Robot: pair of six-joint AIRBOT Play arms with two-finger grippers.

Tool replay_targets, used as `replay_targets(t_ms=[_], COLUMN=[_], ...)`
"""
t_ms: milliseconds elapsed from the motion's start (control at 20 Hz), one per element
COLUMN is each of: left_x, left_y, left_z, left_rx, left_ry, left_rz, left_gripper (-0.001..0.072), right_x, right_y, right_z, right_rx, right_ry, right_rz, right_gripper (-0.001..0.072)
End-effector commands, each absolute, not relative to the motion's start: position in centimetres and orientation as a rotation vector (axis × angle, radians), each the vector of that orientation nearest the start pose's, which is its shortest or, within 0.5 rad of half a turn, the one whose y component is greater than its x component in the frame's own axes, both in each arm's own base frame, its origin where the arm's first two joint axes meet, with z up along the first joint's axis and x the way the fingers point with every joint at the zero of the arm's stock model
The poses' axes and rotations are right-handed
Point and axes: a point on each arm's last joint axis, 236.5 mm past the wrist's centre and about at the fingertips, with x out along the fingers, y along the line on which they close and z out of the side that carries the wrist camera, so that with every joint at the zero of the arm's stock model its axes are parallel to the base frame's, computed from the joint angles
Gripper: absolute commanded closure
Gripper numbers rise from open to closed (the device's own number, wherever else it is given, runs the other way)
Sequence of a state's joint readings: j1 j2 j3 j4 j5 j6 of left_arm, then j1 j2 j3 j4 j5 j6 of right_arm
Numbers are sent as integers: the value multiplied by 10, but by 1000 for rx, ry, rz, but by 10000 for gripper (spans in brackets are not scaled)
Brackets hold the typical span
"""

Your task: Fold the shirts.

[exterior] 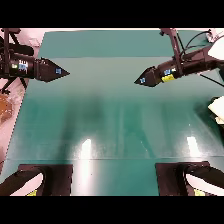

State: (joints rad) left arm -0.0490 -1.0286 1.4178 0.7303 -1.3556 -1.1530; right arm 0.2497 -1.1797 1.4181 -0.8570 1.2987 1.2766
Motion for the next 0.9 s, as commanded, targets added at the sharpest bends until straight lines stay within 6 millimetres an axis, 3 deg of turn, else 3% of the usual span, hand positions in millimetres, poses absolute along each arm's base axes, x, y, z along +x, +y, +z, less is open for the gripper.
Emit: replay_targets(t_ms=[0,850], left_x=[320,329], left_y=[-193,-192], left_z=[259,264], left_rx=[-189,-199], left_ry=[738,703], left_rz=[-902,-880], left_gripper=[683,682], right_x=[337,333], right_y=[232,232], right_z=[197,204], right_rx=[201,199], right_ry=[902,882], right_rz=[860,864], right_gripper=[689,689])
